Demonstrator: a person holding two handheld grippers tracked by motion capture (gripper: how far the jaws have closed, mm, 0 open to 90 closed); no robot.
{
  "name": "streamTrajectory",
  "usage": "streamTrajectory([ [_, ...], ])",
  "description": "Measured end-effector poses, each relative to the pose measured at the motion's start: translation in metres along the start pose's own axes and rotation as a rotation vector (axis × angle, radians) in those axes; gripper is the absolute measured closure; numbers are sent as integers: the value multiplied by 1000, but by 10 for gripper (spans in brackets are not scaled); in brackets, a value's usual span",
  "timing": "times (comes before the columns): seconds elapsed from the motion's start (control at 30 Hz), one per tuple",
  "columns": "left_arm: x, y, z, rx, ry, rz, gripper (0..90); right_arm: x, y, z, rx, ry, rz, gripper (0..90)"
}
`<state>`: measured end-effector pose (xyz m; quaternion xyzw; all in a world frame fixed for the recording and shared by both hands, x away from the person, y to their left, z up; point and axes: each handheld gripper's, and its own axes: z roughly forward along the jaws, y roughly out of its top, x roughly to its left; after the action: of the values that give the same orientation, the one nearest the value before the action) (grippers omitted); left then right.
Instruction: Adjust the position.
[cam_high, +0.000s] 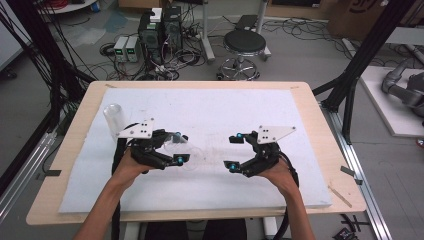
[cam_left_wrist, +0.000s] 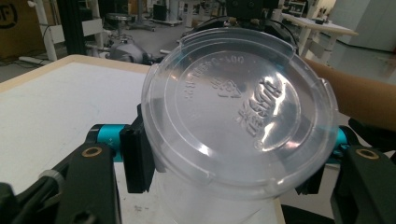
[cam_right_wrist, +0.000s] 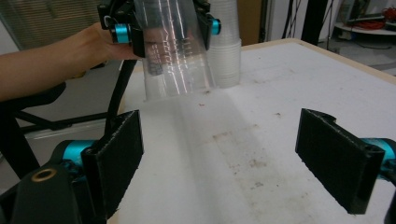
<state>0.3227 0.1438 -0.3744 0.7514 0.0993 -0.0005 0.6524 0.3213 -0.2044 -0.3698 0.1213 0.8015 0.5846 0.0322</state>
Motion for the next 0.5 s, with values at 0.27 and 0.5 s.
streamTrajectory([
  [0.27, -3, 4, 15, 0, -26, 7, 366, 5, 5, 17, 14, 45, -21, 148],
  [0.5, -6, 8, 26, -4, -42, 11, 367, 10, 10, 27, 21, 72, -35, 148],
])
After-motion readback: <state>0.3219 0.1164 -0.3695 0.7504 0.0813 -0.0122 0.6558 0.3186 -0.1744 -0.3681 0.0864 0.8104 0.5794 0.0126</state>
